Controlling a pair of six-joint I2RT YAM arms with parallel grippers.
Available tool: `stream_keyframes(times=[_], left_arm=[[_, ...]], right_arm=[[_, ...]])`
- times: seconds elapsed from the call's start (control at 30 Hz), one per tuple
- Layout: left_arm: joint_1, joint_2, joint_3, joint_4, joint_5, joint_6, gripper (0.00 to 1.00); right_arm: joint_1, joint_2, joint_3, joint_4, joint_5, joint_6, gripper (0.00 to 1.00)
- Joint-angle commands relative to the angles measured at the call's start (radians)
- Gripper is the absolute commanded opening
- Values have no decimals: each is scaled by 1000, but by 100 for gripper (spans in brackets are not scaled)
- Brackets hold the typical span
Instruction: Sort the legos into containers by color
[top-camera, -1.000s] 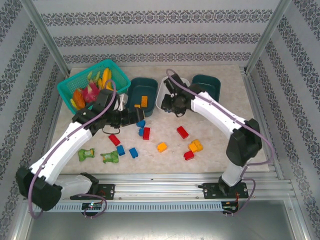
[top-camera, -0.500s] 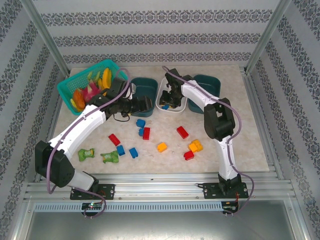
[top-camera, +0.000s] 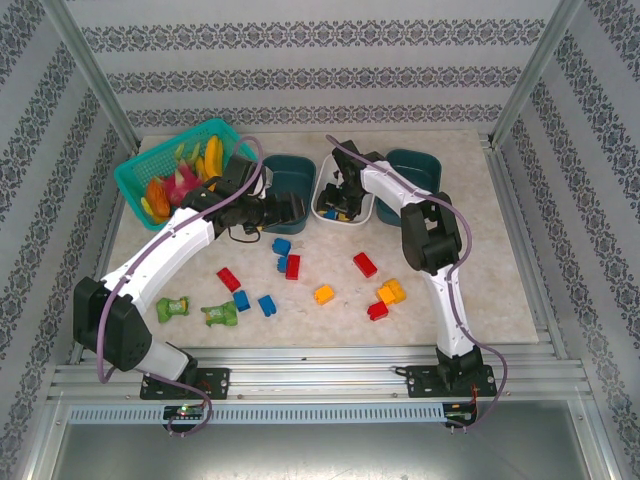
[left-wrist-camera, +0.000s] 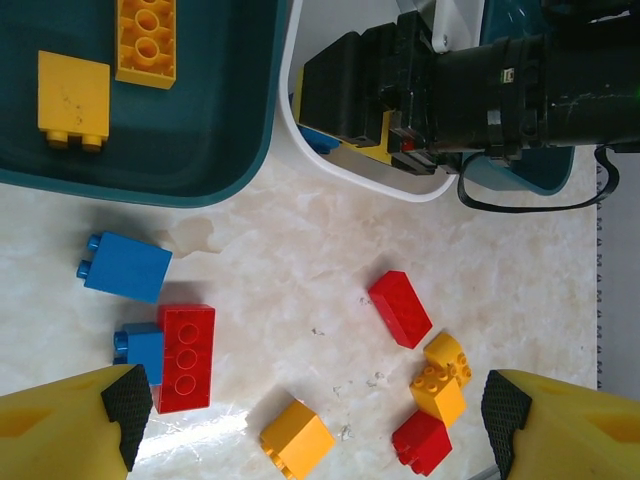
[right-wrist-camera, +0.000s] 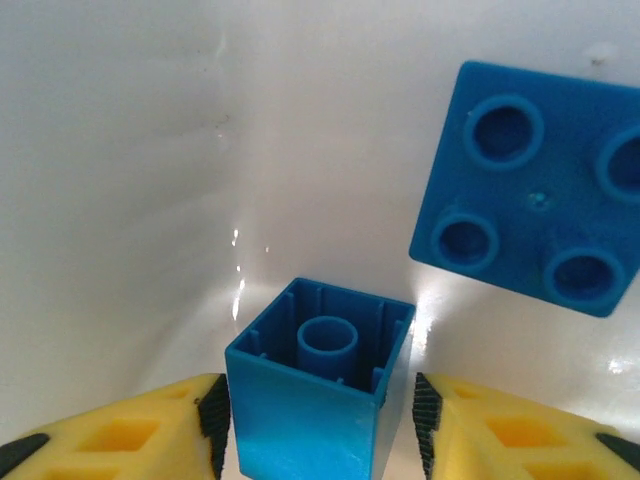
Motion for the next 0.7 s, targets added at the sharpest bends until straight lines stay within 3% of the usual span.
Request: stream_keyframes(times=[0.0, 0.33, 0.67], left_arm=[[-10, -38, 34, -28, -41, 13, 88], [-10, -192, -34, -172, -155, -19, 88], [-10, -382, -127, -291, -191, -39, 88]], right_arm=[[-7, -51, 32, -20, 3, -11, 57], [42, -287, -51, -16, 115, -25, 56], [202, -554, -316, 69, 228, -53, 56]])
